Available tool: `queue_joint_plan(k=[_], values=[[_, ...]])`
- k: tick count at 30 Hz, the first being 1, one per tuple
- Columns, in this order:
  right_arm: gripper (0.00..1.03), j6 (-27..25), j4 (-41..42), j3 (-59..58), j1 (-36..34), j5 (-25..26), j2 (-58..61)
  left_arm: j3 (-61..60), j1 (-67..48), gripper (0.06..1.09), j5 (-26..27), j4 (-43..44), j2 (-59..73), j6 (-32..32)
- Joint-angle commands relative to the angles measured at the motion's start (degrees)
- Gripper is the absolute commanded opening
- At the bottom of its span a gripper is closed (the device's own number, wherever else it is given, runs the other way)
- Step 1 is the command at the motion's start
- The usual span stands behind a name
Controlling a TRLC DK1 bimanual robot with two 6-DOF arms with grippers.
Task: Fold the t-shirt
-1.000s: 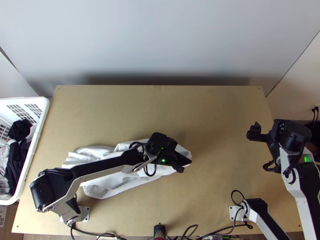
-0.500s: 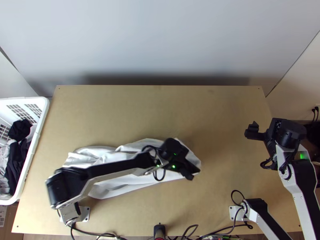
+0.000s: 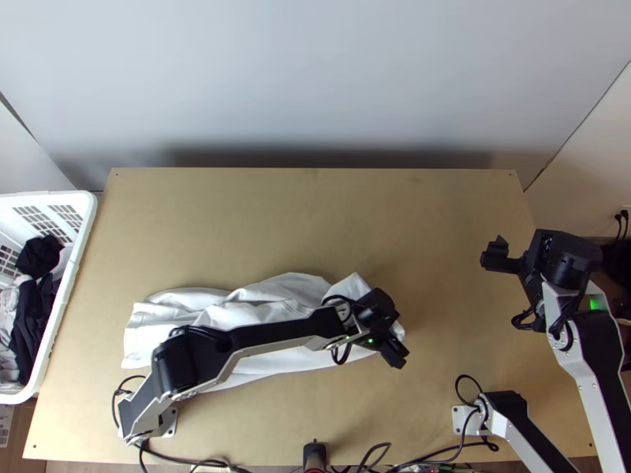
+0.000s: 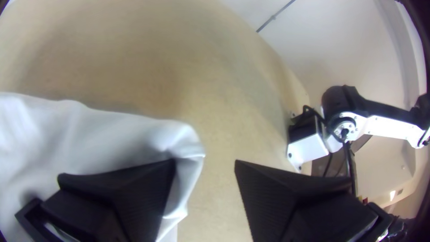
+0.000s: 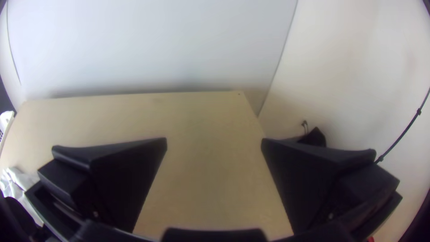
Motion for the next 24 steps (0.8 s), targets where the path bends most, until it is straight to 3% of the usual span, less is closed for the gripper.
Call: queue_joint_plan(k=[1,10,16,21,24], values=[[0.98,0.09,0.22,0.51,0.32,-0.01,0.29,5.06,-0.34,1.00,-1.60,-4.77,-0.40,1.49],[0.98,1.67,-0.49,1.30,5.07,-0.18,1.96,5.41,7.57,1.03,-1.34,-6.35,-15.95,-3.26],[0.98,11.34,-8.13,7.54,11.05,-3.79,7.67,6.20,19.70,1.03,-1.60,-7.23,-26.50,-8.09],[0.98,11.78,-8.48,7.45,18.69,-3.79,12.59,11.83,30.16,1.03,-0.55,-7.05,-33.36,-15.48],[0.98,13.53,-8.22,8.42,21.59,-5.28,16.11,12.27,33.33,1.03,-0.63,-7.58,-34.85,-15.65]])
